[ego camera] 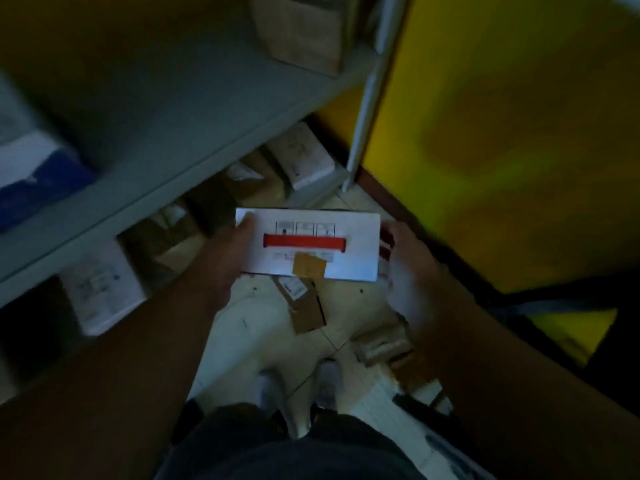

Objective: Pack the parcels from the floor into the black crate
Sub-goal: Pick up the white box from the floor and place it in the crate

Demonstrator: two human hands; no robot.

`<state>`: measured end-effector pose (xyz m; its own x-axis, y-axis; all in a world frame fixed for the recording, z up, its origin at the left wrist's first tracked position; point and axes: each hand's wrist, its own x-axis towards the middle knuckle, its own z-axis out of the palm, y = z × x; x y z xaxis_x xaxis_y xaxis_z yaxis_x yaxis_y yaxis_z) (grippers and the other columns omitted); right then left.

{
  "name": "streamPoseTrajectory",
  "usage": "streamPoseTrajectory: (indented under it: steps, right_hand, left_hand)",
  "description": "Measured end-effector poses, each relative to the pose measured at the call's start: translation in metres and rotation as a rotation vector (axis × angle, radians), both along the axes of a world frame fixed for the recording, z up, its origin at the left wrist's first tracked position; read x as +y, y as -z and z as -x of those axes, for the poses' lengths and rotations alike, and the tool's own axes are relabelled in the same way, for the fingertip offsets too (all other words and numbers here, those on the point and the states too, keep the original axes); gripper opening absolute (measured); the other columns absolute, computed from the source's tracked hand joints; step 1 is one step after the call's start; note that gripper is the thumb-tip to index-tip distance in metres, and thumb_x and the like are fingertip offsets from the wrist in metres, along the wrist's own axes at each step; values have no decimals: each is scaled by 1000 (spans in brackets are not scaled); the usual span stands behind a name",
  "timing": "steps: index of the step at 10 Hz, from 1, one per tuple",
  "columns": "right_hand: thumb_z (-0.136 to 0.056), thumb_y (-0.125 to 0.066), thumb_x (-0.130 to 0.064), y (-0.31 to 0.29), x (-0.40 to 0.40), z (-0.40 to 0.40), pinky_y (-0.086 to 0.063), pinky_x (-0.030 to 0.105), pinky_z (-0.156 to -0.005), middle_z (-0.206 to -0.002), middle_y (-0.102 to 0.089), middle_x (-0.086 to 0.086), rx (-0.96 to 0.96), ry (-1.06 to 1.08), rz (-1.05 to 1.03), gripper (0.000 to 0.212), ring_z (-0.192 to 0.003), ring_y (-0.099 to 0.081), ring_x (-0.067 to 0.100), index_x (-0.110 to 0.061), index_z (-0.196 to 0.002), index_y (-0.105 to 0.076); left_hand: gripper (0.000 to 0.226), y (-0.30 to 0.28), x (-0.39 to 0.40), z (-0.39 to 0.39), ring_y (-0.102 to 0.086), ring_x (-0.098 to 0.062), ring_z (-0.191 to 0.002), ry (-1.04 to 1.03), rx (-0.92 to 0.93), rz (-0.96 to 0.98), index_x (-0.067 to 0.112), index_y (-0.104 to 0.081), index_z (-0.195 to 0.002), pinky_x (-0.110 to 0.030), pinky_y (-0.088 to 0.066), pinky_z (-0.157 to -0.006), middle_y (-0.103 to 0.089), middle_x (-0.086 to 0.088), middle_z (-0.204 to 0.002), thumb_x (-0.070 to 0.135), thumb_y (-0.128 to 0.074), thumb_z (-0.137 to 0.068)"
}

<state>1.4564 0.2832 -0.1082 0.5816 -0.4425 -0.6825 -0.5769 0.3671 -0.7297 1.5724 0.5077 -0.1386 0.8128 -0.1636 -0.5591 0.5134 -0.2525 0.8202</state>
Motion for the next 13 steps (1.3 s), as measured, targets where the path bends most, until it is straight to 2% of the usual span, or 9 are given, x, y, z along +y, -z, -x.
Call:
streamPoseTrajectory:
  steps: [1,2,3,5,7,8,10,11,13]
  right_hand:
    - [-99,-45,-38,-18,57,-13,-45,25,-66,-78,-70,-26,-153,-193,165,32,-68,-63,-12,-51,-82,-68]
    - [-87,-49,-63,-24,118,-5,-51,24,-67,-96,-72,-13,-293,-449,251,35,-78,-67,-4,-42,-111,-62]
    - [-81,-62,-58,-38,190,9,-54,15,-59,-102,-71,-8,-430,-693,242,57,-84,-69,-3,-25,-126,-55]
    - [-64,-83,-57,-47,357,87,-56,45,-92,-119,-70,-8,-530,-1088,219,78,-111,-67,12,-27,-131,-56]
    - [-74,-80,-49,-37,508,184,-58,41,-86,-109,-72,-16,-519,-1238,198,47,-101,-68,5,-45,-116,-60]
    - [-64,-75,-64,-35,550,204,-58,39,-81,-110,-71,-13,-468,-1281,205,63,-101,-67,9,-43,-121,-58]
    - [-47,-68,-89,-13,603,186,-51,19,-65,-100,-72,-21,-459,-1316,264,84,-89,-68,-3,-43,-117,-59]
    - [-51,-67,-85,4,629,172,-54,27,-74,-105,-71,-13,-412,-1343,291,82,-97,-68,6,-39,-118,-58]
    - [-74,-77,-59,60,673,171,-55,32,-78,-110,-67,-12,-250,-1208,366,60,-99,-64,8,-37,-124,-54]
  left_hand:
    - [19,-30,70,30,-68,-24,-92,-222,-71,57,31,-64,-104,-32,-53,-56,-70,-8,-106,45,-56,-96]
    - [26,-52,153,68,-69,-30,-95,-454,-76,126,20,-64,-110,-30,-55,-59,-71,-9,-104,41,-59,-95]
    - [47,-64,234,123,-70,-28,-95,-600,-104,154,18,-68,-112,-34,-52,-72,-76,-4,-100,57,-57,-89]
    - [86,-78,388,278,-60,-18,-114,-832,-84,152,29,-68,-109,-49,-39,-104,-68,2,-122,91,-57,-50]
    - [40,-81,505,418,-74,-12,-84,-876,-109,199,32,-71,-103,-42,-58,-76,-77,4,-93,63,-65,-79]
    - [53,-79,537,444,-75,-17,-77,-913,-104,188,24,-62,-107,-31,-59,-57,-77,0,-83,63,-67,-70]
    - [59,-54,576,440,-73,-28,-93,-929,-93,116,19,-53,-127,-48,-61,-77,-71,-12,-108,50,-69,-80]
    - [48,-34,599,430,-72,-25,-97,-926,-40,29,17,-58,-121,-51,-59,-84,-71,-8,-109,41,-71,-82]
    - [17,32,657,406,-71,-9,-77,-699,43,-291,32,-61,-94,-29,-58,-64,-73,6,-84,48,-64,-89]
